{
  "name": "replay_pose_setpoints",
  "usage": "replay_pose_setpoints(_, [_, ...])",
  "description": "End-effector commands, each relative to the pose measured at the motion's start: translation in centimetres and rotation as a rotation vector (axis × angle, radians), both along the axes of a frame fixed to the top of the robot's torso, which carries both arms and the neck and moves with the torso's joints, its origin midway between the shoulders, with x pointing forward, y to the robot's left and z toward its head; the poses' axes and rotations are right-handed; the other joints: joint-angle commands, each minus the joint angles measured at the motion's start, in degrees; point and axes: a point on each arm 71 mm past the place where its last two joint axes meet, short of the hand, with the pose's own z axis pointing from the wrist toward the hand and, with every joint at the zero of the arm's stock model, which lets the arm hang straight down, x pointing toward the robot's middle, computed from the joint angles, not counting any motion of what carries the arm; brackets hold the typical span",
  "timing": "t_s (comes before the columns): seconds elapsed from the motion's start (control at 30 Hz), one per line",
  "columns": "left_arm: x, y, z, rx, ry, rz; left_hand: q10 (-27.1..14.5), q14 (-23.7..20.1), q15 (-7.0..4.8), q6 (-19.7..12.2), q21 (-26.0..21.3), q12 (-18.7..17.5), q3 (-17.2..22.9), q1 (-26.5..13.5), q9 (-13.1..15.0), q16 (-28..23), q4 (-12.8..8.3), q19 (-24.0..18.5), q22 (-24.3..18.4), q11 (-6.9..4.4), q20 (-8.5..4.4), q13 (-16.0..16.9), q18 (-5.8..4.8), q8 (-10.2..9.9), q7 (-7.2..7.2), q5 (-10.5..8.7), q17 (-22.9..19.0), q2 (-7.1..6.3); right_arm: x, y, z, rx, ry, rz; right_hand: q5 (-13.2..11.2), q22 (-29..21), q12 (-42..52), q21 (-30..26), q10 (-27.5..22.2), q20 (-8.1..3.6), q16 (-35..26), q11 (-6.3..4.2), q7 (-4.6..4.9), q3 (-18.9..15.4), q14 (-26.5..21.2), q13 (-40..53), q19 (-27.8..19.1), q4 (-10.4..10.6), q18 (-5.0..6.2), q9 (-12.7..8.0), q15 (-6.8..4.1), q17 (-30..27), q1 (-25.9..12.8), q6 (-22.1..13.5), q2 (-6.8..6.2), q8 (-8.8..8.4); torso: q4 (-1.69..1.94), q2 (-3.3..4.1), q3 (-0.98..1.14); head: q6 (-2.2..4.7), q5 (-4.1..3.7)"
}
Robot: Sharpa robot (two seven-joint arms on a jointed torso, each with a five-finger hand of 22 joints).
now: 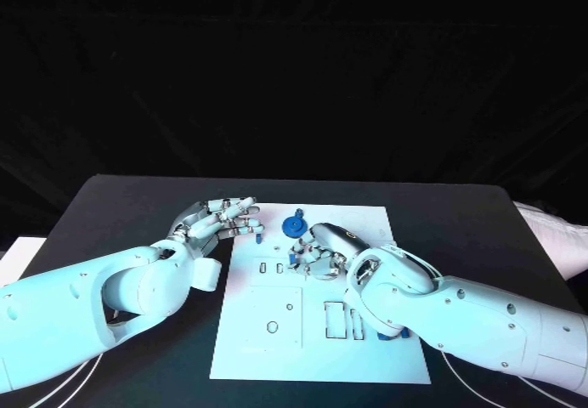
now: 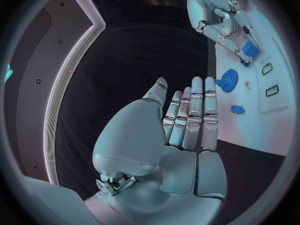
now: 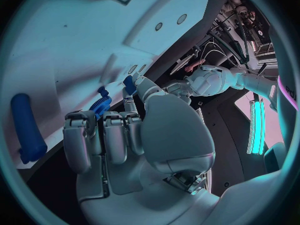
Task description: Assemble the parts on the task board
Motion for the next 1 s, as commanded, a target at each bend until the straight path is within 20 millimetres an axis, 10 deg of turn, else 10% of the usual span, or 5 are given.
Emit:
replay_pose_setpoints(0.03, [-0.09, -0.33, 0.18, -0.020, -0.010, -0.017, -0.44, 0.09, 0.29, -0.14, -0.22, -0.06, -0.04, 0.14, 0.01, -0.20, -0.29, 0.39, -0.08, -0.08, -0.20, -0.09, 0.61, -0.16, -0.19, 0.03, 0.05, 0.22, -0.06, 0.32, -0.42, -0.059, 0.001, -0.002, 0.41, 10.63, -0.24, -0.20, 5.46, -0.25, -0.26, -0.39, -0.77, 0.31, 5.31, 14.35, 3.21, -0.03, -0.20, -0.05, -0.39, 12.54, -0.28, 1.04, 0.45, 0.25, -0.04, 0.03, 0.02, -0.36, 0.11])
replay_pose_setpoints(1.0, [-0.28, -0.72, 0.23, -0.025, -0.006, -0.031, -0.44, 0.09, 0.29, -0.14, -0.22, -0.06, -0.04, 0.14, 0.01, -0.20, -0.29, 0.39, -0.08, -0.08, -0.20, -0.09, 0.61, -0.16, -0.19, 0.03, 0.05, 0.22, -0.18, 1.20, -1.31, -0.130, 0.030, 0.029, 0.25, 9.41, -2.20, -0.75, 4.59, 0.31, -0.64, 0.65, 0.53, 0.30, 5.17, 13.29, 2.46, -1.14, 0.08, -0.78, 0.40, 11.88, -1.15, -2.02, -2.28, -1.31, -0.03, -0.01, 0.04, -0.58, 0.13])
